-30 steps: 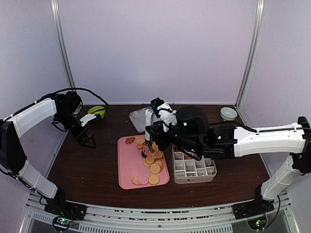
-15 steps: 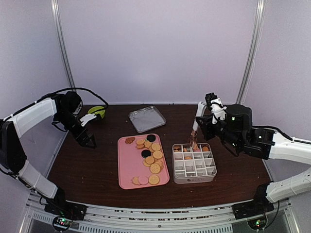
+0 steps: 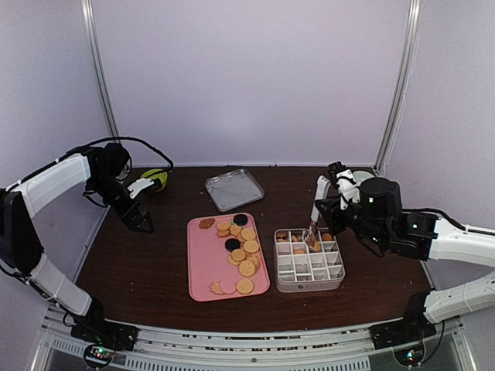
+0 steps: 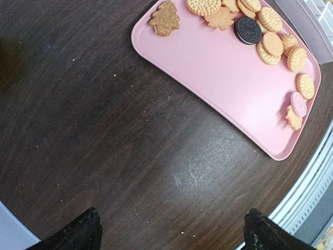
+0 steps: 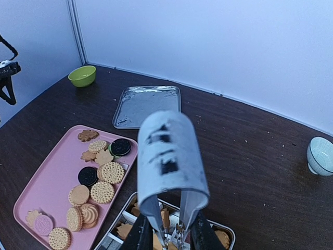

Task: Pack the cookies
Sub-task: Place the fake cookies in the empty pocket of the box.

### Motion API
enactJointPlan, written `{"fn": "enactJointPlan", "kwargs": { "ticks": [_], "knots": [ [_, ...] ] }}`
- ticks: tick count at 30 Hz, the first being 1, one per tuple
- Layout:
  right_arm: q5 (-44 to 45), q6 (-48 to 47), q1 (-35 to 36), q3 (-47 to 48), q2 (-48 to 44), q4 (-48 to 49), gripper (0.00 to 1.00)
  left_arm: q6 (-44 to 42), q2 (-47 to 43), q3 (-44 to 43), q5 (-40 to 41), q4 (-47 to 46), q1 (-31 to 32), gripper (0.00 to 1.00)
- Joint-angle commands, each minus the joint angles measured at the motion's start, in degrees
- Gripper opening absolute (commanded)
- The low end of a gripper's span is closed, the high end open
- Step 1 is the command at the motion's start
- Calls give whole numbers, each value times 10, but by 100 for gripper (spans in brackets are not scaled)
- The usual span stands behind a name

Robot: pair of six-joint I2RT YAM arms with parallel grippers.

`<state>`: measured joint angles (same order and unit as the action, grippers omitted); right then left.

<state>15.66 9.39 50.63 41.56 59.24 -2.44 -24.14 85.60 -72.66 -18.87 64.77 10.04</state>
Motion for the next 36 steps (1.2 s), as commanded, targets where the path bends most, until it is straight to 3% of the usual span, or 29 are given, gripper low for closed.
{"fn": "enactJointPlan", "kwargs": {
  "ticks": [1,11,19,36],
  "knots": [
    [-19,-3,-10,-2,-1,19,0,-2,3,-16,-9,4,-5,98],
    [-42,-22,-19,-14,0,21,3,-1,4,-14,-6,4,-5,98],
    [-42,-43,-24,-7,-10,6,19,-1,4,-12,-6,4,-5,98],
    [-94,-74,-43,18,-4,-13,23,1,3,-11,-6,4,-5,98]
  ]
}}
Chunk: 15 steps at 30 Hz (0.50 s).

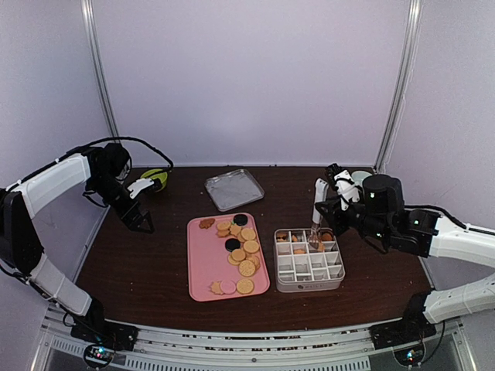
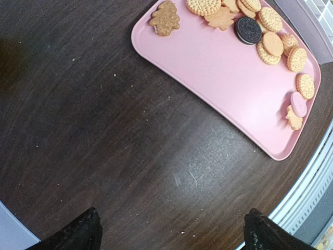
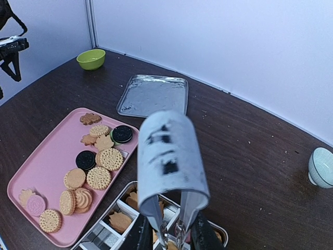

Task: Pack the cookies
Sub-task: Place the fake cookies in the empty pocket of the box.

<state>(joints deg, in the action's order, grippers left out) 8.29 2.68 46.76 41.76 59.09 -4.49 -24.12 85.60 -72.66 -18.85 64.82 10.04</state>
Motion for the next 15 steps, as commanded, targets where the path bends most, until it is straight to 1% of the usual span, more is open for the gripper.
{"fn": "enactJointPlan", "kwargs": {
  "ticks": [1,5,9,15],
  "knots": [
    [-24,-6,-4,16,-2,8,23,0,4,-12,-6,4,-5,98],
    [-30,-6,-4,16,2,12,25,2,5,-16,-7,4,-5,98],
    [-28,-9,-4,18,1,15,32,1,3,-14,-6,5,-5,98],
    [-23,-16,-4,36,-7,4,34,0,5,-15,-8,6,-5,98]
  ]
}}
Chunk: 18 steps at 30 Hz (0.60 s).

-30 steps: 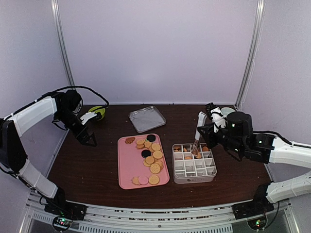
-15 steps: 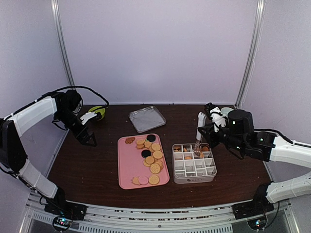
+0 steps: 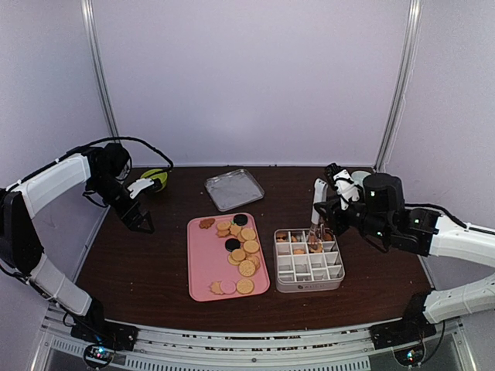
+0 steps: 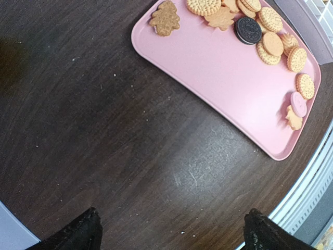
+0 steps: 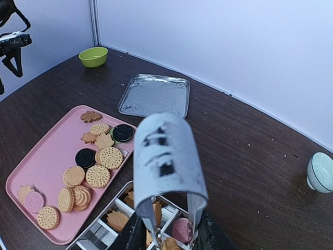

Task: Pack the cookies
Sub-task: Pick up the fake cookies from the plate.

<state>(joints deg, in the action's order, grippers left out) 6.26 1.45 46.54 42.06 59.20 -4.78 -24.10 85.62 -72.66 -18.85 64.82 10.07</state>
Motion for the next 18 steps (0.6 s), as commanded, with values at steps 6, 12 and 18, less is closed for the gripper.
{"fn": "enactJointPlan", "kwargs": {
  "ticks": [6,12,18],
  "knots": [
    [-11,-5,-2,65,-22,7,33,-1,6,-17,-6,6,-5,98],
    [-50,7,5,92,-12,10,32,-2,2,-14,-7,5,-5,98],
    [-43,17,77,139,41,36,32,-3,0,-6,-2,3,-5,98]
  ]
}}
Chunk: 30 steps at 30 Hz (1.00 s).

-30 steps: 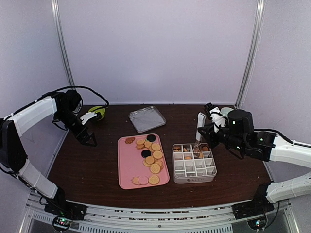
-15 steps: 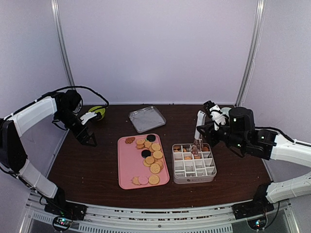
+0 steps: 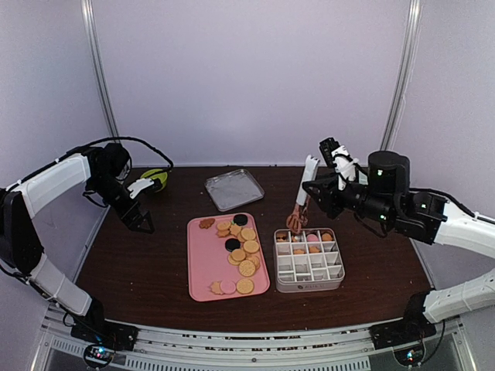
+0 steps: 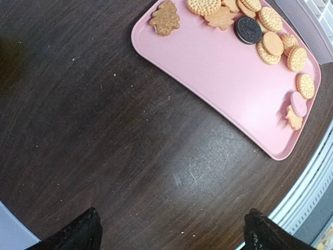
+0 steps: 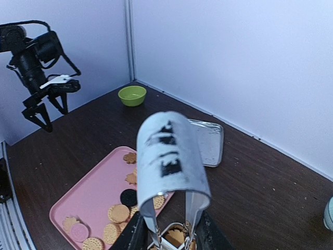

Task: Pack the cookies
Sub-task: Pick up the fake cookies from the plate.

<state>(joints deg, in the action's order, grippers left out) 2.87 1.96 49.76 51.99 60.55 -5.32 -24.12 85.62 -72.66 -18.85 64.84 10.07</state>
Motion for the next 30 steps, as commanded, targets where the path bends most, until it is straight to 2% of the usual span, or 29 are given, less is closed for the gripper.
{"fn": "enactJointPlan", "kwargs": {
  "ticks": [1,6,12,21,30],
  "knots": [
    [-4,12,63,48,41,46,32,-3,0,-4,-1,2,-5,98],
    [-2,15,141,98,127,67,31,-5,-4,4,6,-2,-6,98],
    [-37,19,196,161,230,83,31,-7,-11,12,11,-3,-6,98],
    [-75,20,235,257,376,80,31,-13,-12,21,23,-4,-6,98],
    [-43,8,241,275,424,73,31,-18,-22,23,28,-2,-6,98]
  ]
}}
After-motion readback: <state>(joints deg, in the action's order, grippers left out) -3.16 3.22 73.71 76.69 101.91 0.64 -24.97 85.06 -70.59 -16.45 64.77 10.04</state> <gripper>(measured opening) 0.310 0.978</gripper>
